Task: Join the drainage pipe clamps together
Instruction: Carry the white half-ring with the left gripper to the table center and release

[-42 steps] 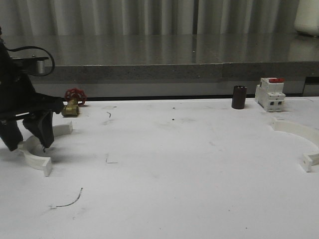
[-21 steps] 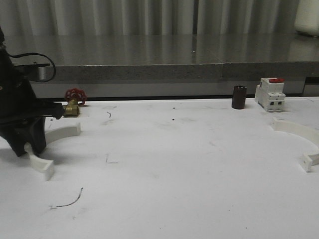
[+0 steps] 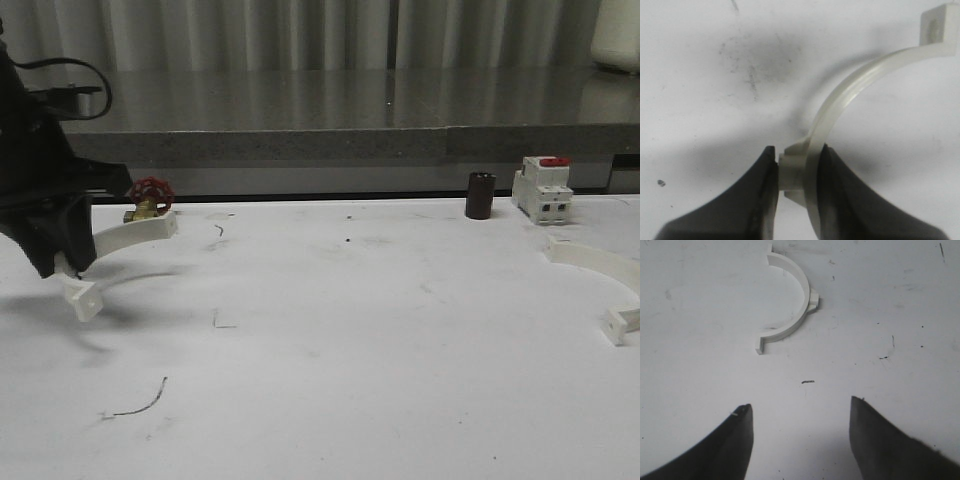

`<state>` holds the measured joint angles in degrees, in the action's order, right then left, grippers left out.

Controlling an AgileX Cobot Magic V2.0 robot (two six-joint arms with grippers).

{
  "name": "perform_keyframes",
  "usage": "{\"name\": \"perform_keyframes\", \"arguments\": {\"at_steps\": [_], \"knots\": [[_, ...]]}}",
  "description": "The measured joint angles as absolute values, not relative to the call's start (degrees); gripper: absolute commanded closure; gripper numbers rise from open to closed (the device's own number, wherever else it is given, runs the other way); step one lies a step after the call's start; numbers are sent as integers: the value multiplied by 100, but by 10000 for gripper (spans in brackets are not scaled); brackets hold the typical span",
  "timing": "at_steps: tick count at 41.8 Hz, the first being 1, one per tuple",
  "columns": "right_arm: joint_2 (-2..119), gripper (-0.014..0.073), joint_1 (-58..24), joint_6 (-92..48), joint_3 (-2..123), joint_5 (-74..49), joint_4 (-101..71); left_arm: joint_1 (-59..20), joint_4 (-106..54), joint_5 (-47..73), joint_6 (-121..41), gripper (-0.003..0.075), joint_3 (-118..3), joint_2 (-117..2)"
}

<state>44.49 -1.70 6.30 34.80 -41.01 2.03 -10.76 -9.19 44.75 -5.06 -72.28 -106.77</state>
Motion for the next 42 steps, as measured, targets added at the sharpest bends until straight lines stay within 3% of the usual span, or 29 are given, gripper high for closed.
{"name": "perform_keyframes", "arguments": {"at_steps": [15, 27, 42], "knots": [[4449, 138, -170, 630, 3480, -4101, 203, -1480, -1011, 4623, -439, 603, -7227, -10576], [4449, 138, -170, 630, 3480, -4101, 203, -2900, 58, 4404, 1677, 603, -7410, -10725], [4449, 138, -170, 630, 3480, -4101, 203, -3495, 195, 4468, 3137, 603, -8653, -11761]]}}
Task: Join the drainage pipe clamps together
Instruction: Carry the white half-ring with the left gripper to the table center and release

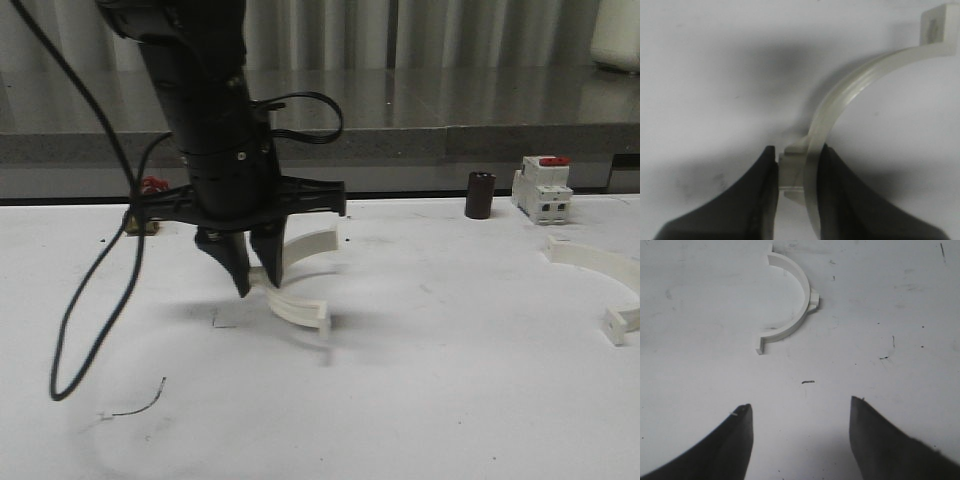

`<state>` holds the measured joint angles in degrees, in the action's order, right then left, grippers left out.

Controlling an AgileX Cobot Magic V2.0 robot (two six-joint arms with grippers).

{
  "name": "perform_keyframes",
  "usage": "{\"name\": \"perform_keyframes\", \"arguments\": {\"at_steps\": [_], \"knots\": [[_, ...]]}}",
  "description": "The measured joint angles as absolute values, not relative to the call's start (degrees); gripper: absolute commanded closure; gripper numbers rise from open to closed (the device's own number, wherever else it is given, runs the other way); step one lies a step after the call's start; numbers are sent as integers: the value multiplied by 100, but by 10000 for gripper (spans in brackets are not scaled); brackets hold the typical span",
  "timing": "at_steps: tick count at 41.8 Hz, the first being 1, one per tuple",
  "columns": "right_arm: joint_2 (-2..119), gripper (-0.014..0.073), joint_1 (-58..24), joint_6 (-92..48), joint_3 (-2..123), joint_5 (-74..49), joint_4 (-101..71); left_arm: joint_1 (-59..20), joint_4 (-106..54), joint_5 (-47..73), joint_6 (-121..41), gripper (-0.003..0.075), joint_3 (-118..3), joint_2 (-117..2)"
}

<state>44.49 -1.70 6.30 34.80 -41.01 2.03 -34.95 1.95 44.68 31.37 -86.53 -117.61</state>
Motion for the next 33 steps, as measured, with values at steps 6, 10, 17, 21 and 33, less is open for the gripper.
{"name": "perform_keyframes", "arguments": {"at_steps": [6, 10, 17, 21, 33], "knots": [[4449, 138, -170, 630, 3480, -4101, 203, -3638, 184, 4723, 3321, 603, -9335, -12144], [4449, 138, -170, 630, 3480, -4101, 203, -3650, 184, 4952, 3376, 603, -9706, -12356], [4449, 138, -170, 630, 3480, -4101, 203, -3650, 184, 5291, 3498, 603, -9971, -12637], [4449, 138, -170, 630, 3480, -4101, 203, -3650, 184, 5381, 3597, 603, -10008, -12674], [4449, 138, -170, 630, 3480, -4101, 203, -3660, 239, 5453, 3652, 544, -10020, -12679]]}}
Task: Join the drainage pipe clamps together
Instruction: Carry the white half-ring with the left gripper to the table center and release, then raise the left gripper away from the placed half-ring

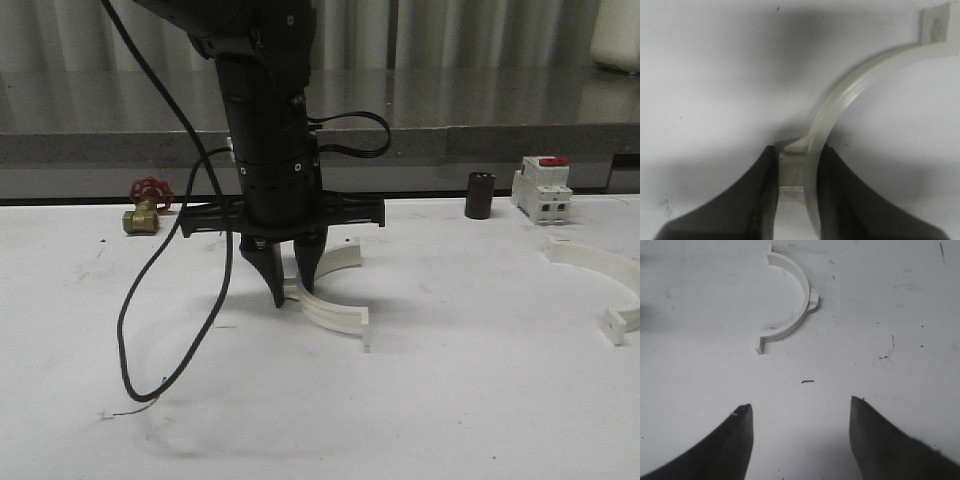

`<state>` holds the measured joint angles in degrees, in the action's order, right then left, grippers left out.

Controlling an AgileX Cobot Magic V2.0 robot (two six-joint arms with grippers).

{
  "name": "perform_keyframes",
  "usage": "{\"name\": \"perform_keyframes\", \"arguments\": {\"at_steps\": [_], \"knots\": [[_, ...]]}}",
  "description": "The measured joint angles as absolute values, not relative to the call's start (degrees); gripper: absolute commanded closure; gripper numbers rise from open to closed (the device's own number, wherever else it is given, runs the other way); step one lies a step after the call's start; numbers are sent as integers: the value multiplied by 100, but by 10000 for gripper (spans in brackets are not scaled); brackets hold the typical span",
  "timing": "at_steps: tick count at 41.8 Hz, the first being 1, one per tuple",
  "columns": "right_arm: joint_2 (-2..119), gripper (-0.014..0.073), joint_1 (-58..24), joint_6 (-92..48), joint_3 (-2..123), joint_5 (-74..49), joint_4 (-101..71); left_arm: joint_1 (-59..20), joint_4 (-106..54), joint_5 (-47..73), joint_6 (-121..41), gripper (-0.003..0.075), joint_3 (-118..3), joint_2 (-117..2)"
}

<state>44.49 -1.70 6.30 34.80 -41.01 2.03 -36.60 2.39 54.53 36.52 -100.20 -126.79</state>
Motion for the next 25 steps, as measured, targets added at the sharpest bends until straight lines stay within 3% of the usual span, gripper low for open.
{"name": "perform_keyframes", "arguments": {"at_steps": [8, 25], "knots": [[4449, 138, -170, 630, 3480, -4101, 203, -3690, 281, 5462, 3574, 339, -10018, -12679], [4449, 138, -170, 630, 3480, -4101, 203, -3733, 406, 5673, 2940, 332, -10018, -12257]]}}
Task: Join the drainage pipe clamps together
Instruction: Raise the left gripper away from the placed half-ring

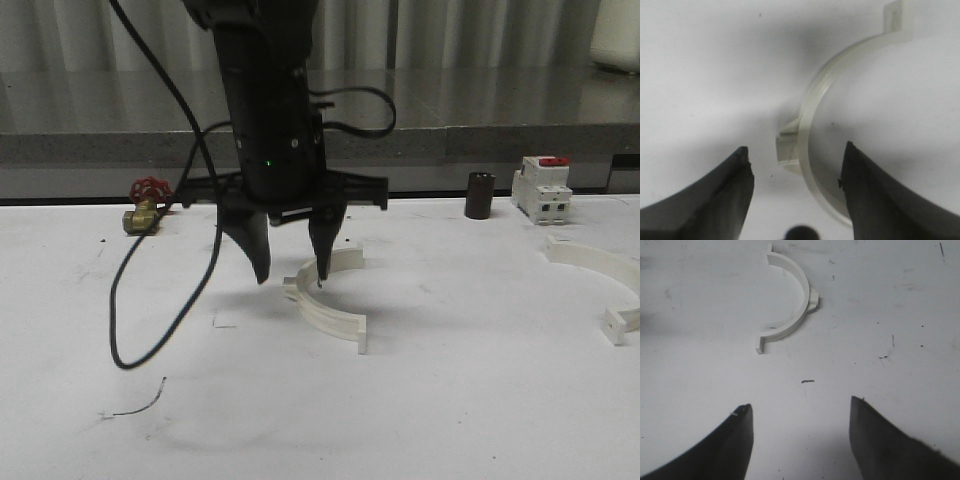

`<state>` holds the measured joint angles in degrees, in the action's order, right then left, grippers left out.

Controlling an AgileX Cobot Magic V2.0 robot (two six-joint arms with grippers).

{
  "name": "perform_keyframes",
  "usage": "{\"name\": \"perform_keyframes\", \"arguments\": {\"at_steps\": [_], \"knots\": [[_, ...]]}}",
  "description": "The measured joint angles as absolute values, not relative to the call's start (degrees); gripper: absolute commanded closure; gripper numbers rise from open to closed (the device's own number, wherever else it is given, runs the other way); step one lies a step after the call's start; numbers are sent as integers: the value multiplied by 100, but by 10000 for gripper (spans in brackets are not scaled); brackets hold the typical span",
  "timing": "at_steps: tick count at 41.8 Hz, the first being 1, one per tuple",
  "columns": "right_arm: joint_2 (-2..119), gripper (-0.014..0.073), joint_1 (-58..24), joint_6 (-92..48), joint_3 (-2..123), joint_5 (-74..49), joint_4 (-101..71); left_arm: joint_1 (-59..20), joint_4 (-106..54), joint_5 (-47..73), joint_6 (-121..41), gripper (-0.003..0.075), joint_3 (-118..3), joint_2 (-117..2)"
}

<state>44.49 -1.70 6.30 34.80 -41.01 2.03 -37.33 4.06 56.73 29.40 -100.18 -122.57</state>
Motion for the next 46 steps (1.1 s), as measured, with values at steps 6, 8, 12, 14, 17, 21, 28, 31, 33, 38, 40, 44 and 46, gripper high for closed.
{"name": "perform_keyframes", "arguments": {"at_steps": [6, 8, 12, 14, 17, 21, 28, 31, 33, 38, 40, 44, 46], "knots": [[4449, 138, -170, 630, 3480, -4101, 203, -3705, 503, 5866, 2137, 332, -9992, -11558], [4449, 138, -170, 630, 3480, -4101, 203, -3665, 490, 5894, 1868, 332, -9912, -11310], [4449, 138, -170, 630, 3480, -4101, 203, -3502, 426, 5893, 1267, 332, -9608, -10712], [4449, 138, -170, 630, 3480, -4101, 203, -3400, 401, 5896, 985, 332, -9390, -10411], [4449, 138, -170, 630, 3480, -4101, 203, -3213, 316, 5885, 592, 332, -8935, -9877], [4449, 138, -170, 630, 3480, -4101, 203, -2990, 85, 5696, 87, 332, -8273, -9106], [4449, 138, -170, 630, 3480, -4101, 203, -2800, -310, 5022, -672, 332, -6836, -7619], [4449, 138, -170, 630, 3480, -4101, 203, -2800, -342, 4822, -758, 332, -6317, -7051], [4449, 138, -170, 630, 3480, -4101, 203, -2800, -365, 4712, -804, 332, -5988, -6617], [4449, 138, -170, 630, 3480, -4101, 203, -2800, -410, 4489, -840, 332, -5146, -5656], [4449, 138, -170, 630, 3480, -4101, 203, -2800, -457, 4364, -843, 332, -4890, -5269], [4449, 138, -170, 630, 3480, -4101, 203, -2800, -566, 4228, -853, 332, -4459, -4689], [4449, 138, -170, 630, 3480, -4101, 203, -2800, -607, 4205, -853, 332, -4301, -4489]]}}
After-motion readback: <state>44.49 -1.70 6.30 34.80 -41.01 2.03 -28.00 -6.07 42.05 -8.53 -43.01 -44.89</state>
